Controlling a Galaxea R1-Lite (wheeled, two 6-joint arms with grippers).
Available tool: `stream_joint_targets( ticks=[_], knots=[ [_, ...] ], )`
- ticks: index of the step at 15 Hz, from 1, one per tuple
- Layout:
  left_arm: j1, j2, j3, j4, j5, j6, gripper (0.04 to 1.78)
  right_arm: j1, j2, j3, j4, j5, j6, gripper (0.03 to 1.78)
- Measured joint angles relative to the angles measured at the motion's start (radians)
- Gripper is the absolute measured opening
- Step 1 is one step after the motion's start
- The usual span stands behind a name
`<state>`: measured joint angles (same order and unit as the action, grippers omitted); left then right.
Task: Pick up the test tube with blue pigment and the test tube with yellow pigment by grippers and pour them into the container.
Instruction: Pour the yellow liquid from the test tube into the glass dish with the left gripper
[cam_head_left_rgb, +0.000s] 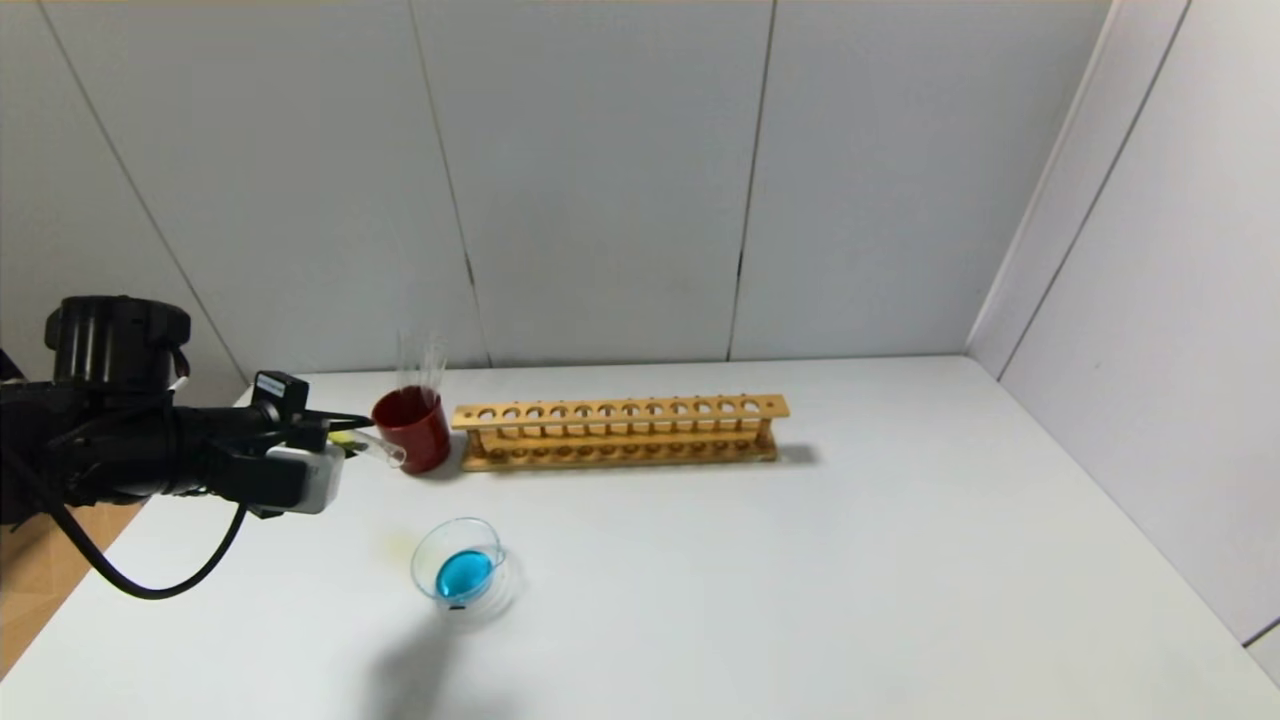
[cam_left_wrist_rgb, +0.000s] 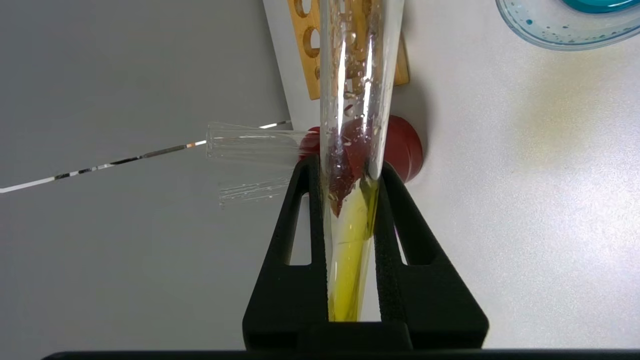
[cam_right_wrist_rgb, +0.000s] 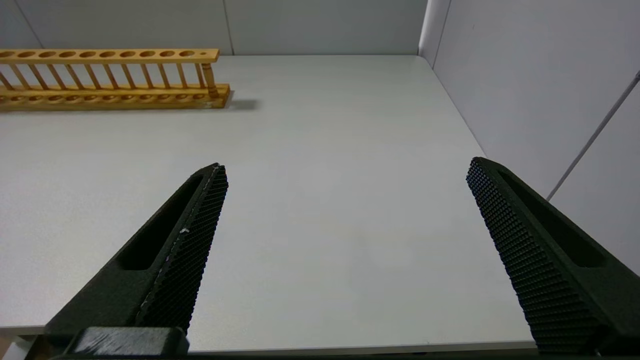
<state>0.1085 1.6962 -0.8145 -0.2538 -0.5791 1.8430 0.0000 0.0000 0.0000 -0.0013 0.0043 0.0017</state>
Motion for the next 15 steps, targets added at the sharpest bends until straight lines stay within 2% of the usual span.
stream_joint_targets(
  ticks=[7,11,15],
  knots=[
    [0.0,-0.002,-0.003,-0.004,-0.03,0.021,0.31,0.0,0.0,0.0,0.0,0.0,0.0,1.75],
    [0.003,0.005,-0.002,-0.005,-0.056,0.126,0.31,0.0,0.0,0.0,0.0,0.0,0.0,1.75],
    [0.004,0.024,-0.011,-0.006,-0.055,0.134,0.31,0.0,0.0,0.0,0.0,0.0,0.0,1.75]
  ],
)
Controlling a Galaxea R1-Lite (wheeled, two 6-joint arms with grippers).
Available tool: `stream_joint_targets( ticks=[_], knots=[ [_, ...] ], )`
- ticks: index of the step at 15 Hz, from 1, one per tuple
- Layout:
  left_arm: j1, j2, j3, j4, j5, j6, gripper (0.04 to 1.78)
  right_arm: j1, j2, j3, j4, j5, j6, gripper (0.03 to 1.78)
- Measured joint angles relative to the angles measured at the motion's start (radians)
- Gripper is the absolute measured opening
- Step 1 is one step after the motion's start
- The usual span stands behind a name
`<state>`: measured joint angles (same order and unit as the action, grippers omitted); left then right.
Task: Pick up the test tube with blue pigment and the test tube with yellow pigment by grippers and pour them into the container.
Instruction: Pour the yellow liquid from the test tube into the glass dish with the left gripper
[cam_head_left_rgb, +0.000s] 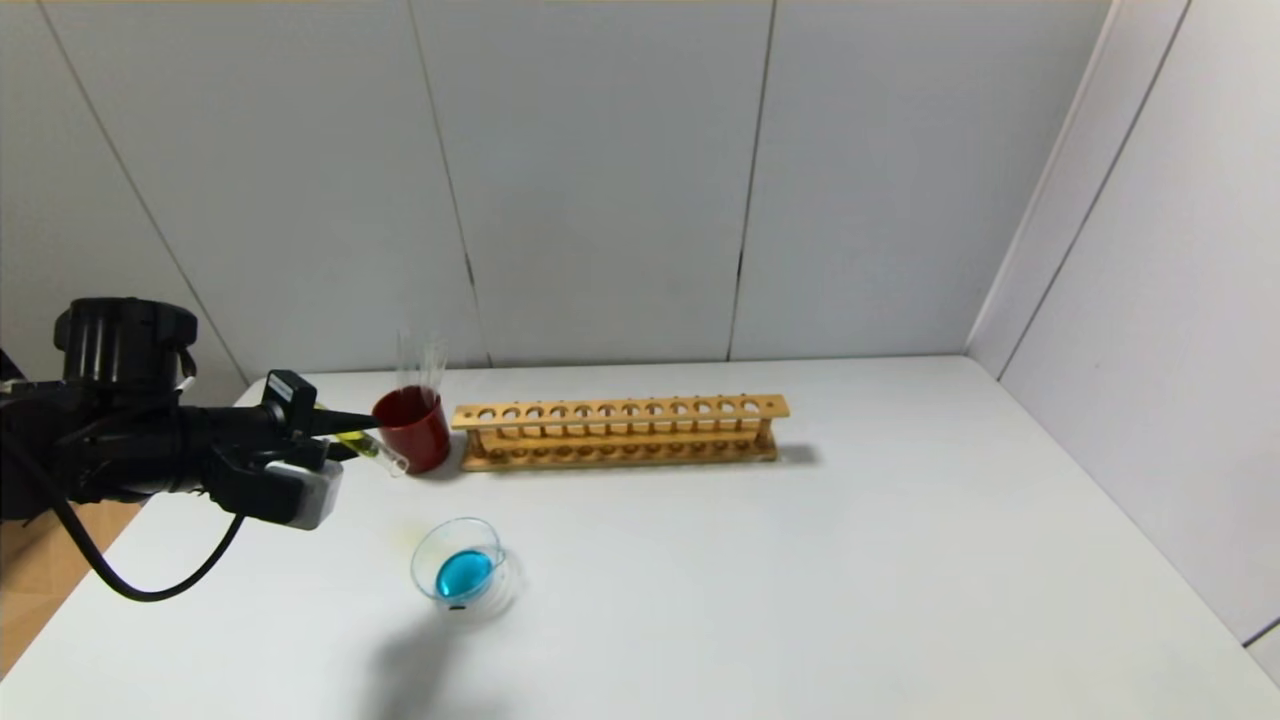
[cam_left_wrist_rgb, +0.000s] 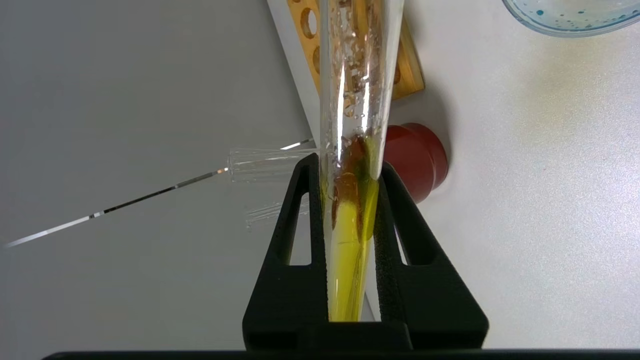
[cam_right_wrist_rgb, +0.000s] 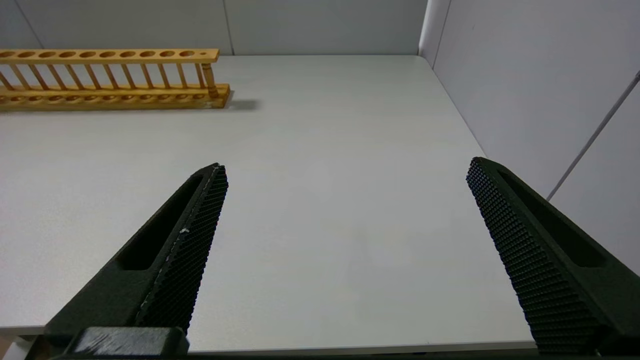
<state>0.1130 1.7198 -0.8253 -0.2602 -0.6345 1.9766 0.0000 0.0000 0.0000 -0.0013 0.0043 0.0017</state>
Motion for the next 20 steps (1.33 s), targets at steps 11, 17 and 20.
stream_joint_targets(
  ticks=[11,17,20],
  knots=[
    [-0.004,0.026,0.002,-0.053,-0.001,0.003,0.31,0.0,0.0,0.0,0.0,0.0,0.0,1.75],
    [-0.004,0.027,-0.002,-0.08,-0.003,0.001,0.31,0.0,0.0,0.0,0.0,0.0,0.0,1.75],
    [-0.004,0.029,-0.002,-0.091,-0.003,0.001,0.31,0.0,0.0,0.0,0.0,0.0,0.0,1.75]
  ],
)
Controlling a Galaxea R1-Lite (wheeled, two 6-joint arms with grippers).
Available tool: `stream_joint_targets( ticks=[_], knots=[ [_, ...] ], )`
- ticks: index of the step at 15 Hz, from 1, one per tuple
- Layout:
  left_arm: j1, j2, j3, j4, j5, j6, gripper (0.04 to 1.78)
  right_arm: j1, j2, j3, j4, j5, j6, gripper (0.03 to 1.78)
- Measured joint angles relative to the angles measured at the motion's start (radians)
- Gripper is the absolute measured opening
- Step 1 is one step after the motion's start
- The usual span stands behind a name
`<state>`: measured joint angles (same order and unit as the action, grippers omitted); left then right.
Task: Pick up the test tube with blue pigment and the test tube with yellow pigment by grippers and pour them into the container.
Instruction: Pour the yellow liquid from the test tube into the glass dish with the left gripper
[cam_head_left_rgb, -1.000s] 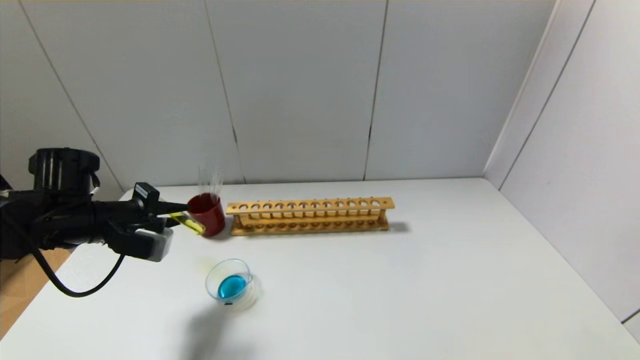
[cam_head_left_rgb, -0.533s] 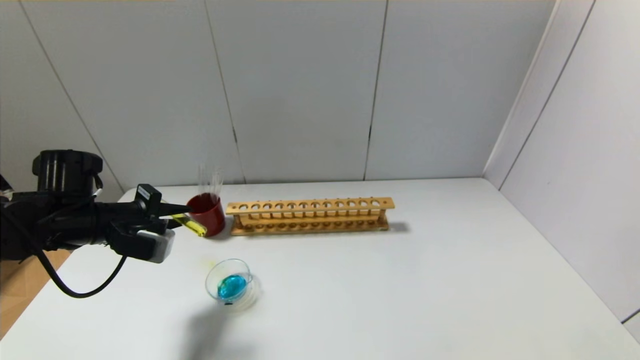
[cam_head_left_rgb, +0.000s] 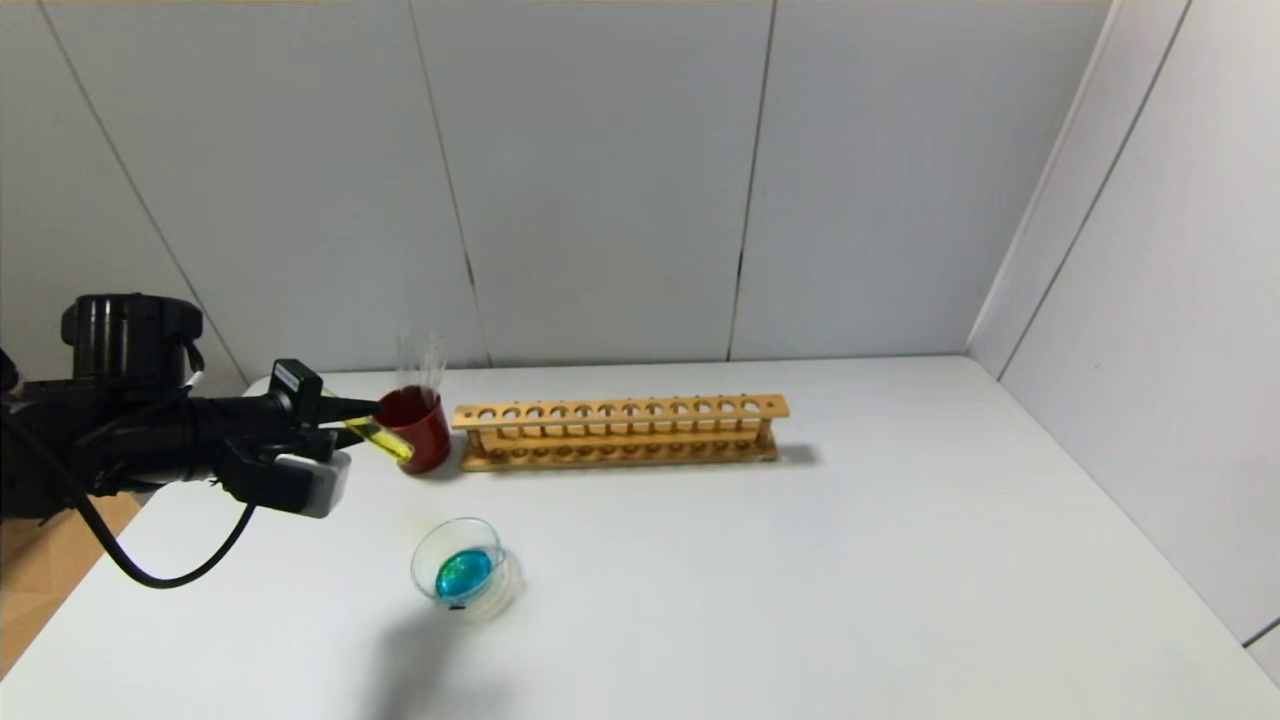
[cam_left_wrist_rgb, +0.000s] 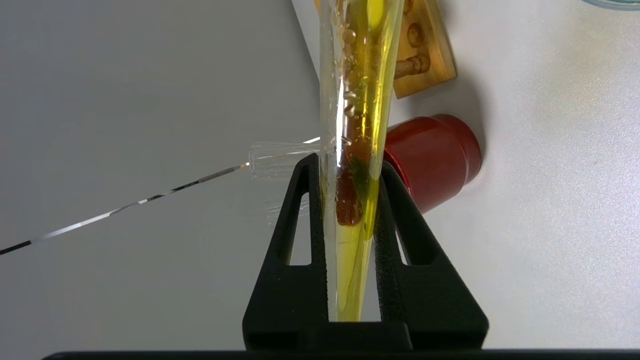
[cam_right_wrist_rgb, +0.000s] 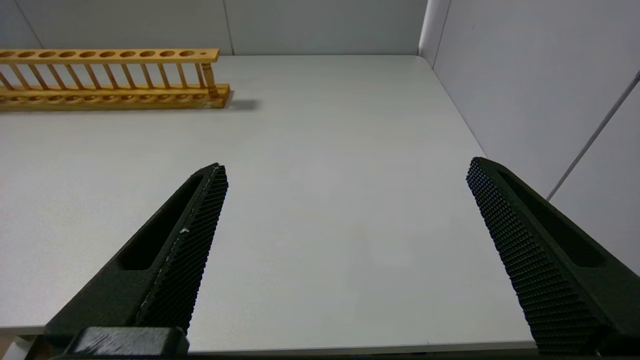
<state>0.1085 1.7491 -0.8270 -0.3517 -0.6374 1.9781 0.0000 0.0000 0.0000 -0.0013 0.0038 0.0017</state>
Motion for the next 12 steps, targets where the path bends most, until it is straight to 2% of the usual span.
stream_joint_targets(
  ticks=[12],
  knots=[
    [-0.013,0.043,0.006,-0.033,0.016,0.003,0.31,0.0,0.0,0.0,0.0,0.0,0.0,1.75]
  ],
)
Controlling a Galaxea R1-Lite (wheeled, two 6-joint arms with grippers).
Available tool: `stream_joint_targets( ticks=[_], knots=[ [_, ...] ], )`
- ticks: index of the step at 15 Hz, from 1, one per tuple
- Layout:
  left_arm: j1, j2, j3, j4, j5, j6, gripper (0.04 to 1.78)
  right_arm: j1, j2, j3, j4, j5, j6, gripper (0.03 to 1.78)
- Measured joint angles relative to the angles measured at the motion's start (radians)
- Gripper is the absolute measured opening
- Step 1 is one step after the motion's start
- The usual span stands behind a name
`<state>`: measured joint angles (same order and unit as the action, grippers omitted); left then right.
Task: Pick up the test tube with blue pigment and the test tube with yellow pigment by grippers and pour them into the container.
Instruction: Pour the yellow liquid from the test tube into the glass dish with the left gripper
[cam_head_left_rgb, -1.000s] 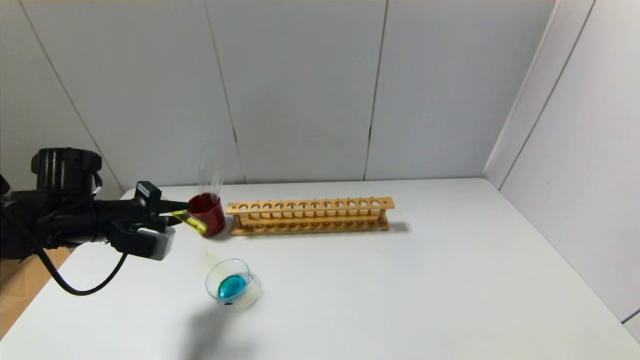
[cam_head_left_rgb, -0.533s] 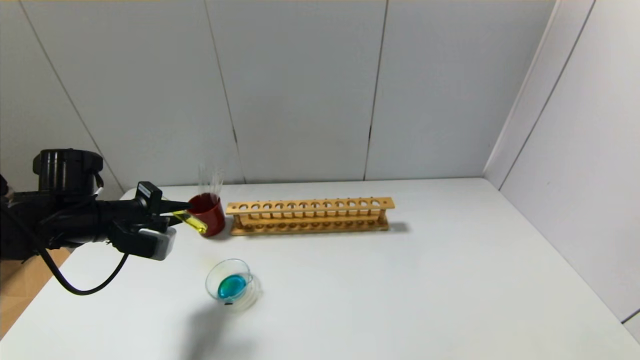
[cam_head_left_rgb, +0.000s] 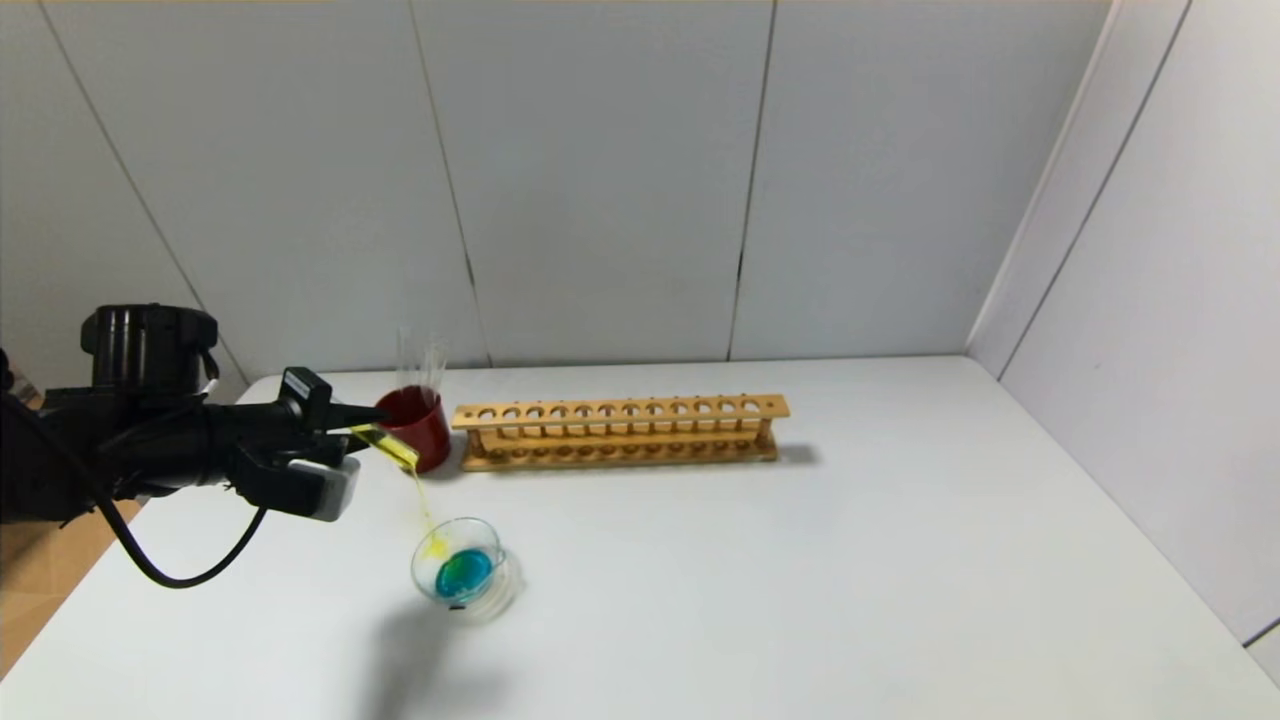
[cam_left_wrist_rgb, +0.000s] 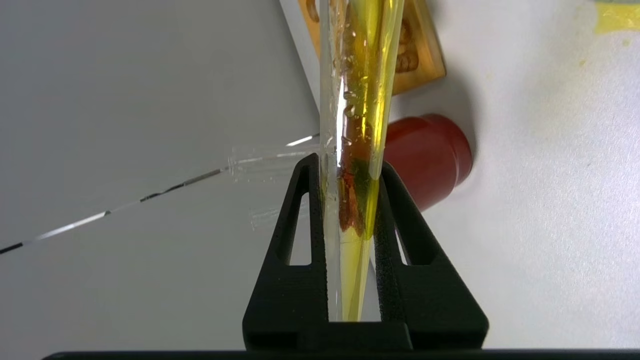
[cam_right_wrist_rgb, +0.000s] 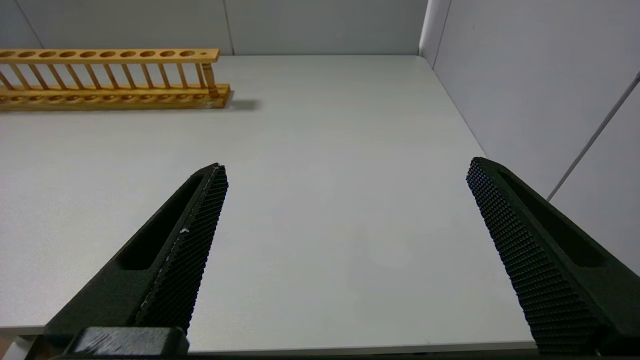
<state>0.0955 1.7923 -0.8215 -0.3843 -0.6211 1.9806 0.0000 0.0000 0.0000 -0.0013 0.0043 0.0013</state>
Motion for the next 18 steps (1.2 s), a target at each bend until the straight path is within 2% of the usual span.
stream_joint_targets(
  ticks=[4,18],
  knots=[
    [-0.029,0.012,0.002,-0.001,0.002,-0.002,0.31,0.0,0.0,0.0,0.0,0.0,0.0,1.75],
    [-0.045,0.006,0.006,-0.001,0.013,0.053,0.31,0.0,0.0,0.0,0.0,0.0,0.0,1.75]
  ],
)
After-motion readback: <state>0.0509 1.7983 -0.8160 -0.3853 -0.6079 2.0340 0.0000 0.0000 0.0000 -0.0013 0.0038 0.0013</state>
